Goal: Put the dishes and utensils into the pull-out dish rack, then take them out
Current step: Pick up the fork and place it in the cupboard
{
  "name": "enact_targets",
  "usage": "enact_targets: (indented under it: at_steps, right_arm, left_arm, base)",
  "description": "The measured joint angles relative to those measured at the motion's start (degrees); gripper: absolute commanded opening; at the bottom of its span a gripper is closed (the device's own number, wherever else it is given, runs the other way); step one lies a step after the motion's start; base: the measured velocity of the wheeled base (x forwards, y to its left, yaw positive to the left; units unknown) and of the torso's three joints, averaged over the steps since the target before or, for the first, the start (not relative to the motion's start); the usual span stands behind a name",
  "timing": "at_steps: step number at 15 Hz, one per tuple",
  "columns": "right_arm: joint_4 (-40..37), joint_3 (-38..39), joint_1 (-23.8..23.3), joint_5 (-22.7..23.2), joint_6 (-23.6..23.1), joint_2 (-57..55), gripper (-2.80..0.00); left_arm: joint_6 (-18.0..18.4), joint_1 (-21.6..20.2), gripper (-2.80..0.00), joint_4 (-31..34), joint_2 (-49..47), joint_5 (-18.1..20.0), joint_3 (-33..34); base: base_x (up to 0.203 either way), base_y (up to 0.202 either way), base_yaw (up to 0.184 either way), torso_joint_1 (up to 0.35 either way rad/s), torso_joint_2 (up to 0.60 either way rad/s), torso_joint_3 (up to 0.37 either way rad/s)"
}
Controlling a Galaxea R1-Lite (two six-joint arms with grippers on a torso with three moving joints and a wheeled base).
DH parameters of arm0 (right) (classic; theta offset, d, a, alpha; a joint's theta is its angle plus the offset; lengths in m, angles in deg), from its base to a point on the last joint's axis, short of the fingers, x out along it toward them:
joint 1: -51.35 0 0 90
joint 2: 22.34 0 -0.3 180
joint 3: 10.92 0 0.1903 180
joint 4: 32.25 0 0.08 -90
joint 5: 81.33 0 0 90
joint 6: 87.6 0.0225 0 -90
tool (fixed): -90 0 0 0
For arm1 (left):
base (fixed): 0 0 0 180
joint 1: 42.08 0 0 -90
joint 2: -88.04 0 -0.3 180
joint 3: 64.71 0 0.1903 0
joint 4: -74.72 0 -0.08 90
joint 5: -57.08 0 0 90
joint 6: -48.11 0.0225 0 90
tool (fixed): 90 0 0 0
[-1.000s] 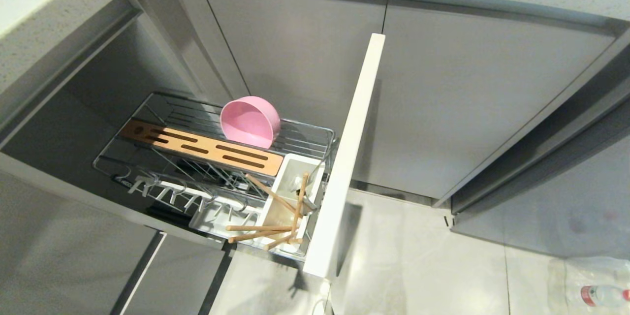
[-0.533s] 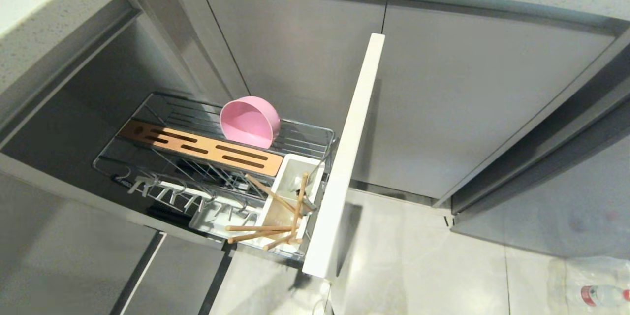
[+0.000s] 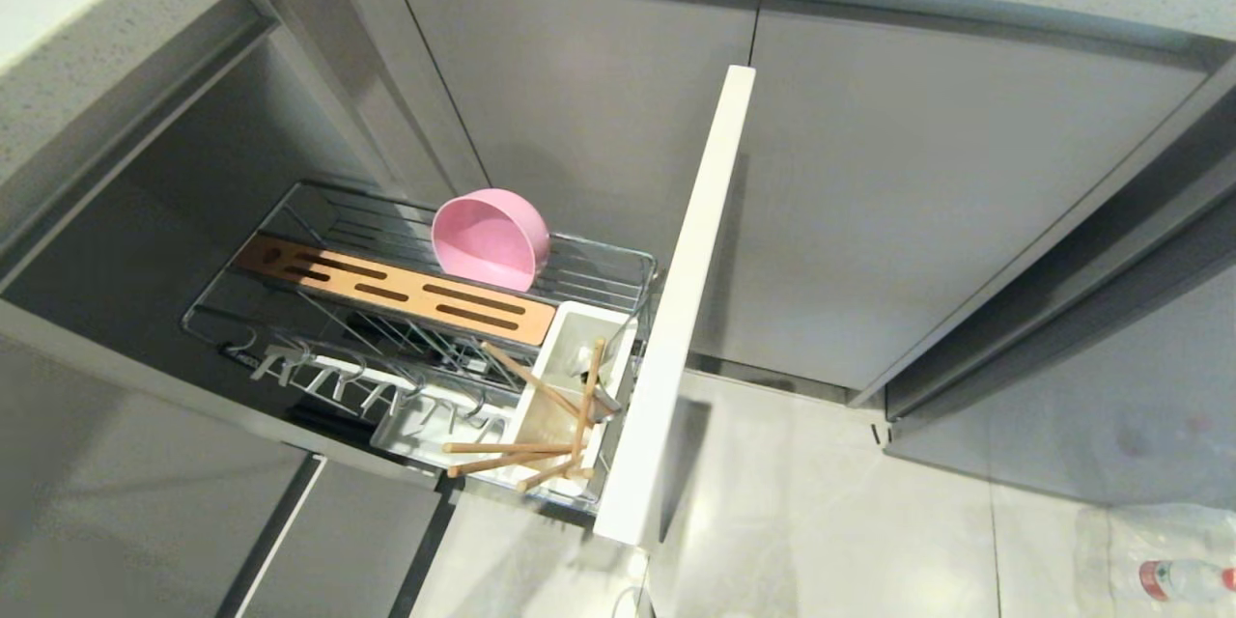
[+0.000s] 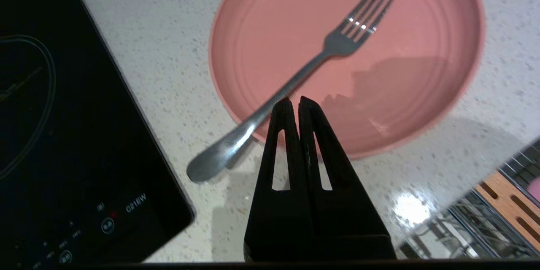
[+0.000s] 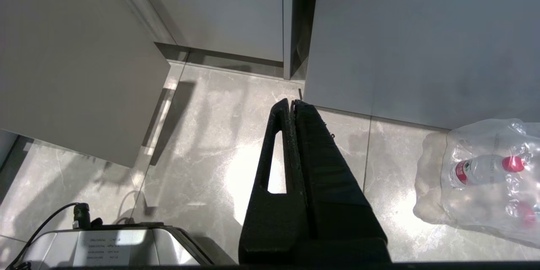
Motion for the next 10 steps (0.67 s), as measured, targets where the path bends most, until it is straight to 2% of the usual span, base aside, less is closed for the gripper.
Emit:
enact_targets:
  at_steps: [10]
  right_arm:
    - [0.0, 0.0, 0.0, 0.0, 0.0, 0.0, -2.8]
  left_arm:
    - [0.6, -0.1, -2.8, -2.5, -5.8, -1.0, 0.0]
  base:
    - [0.0, 0.0, 0.0, 0.0, 0.0, 0.0]
